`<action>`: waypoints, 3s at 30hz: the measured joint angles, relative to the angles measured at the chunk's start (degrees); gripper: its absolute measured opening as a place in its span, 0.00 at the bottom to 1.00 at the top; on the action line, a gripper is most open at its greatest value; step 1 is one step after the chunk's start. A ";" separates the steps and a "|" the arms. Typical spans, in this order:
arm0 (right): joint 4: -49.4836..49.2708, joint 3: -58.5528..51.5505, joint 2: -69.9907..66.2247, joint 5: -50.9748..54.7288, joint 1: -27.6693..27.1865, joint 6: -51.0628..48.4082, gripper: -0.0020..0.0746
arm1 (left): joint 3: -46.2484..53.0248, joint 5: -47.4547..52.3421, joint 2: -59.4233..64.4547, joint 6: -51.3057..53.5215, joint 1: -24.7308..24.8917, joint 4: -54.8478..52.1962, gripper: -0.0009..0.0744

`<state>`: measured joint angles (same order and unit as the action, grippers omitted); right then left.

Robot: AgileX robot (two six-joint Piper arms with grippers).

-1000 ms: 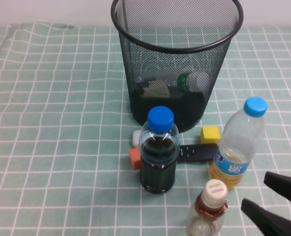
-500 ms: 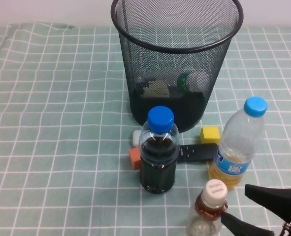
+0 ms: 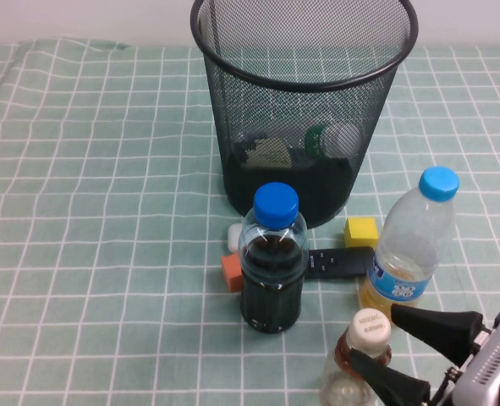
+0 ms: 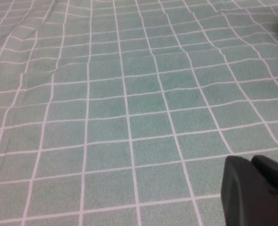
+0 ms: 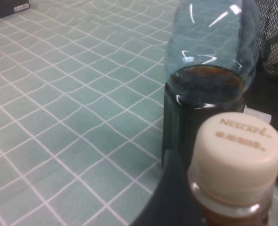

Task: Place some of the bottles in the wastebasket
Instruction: Pick up a bottle from the table with right arm, then place the bottle in the trash can

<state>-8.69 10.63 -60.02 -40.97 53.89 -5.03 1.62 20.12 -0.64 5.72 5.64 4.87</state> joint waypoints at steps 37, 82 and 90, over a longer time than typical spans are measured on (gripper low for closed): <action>4.18 37.74 0.14 63.85 -5.03 12.71 0.02 | 0.00 0.00 0.00 0.00 0.00 -0.26 0.01; 4.04 140.47 -65.84 92.13 -30.90 11.37 0.77 | 0.00 0.00 0.00 0.00 0.00 -0.26 0.01; 4.13 140.47 -57.31 108.77 -30.90 10.67 0.32 | 0.00 0.00 0.00 0.00 0.00 -0.26 0.01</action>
<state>-4.56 151.10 -117.33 67.80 22.99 5.64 1.62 20.12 -0.64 5.72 5.64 4.62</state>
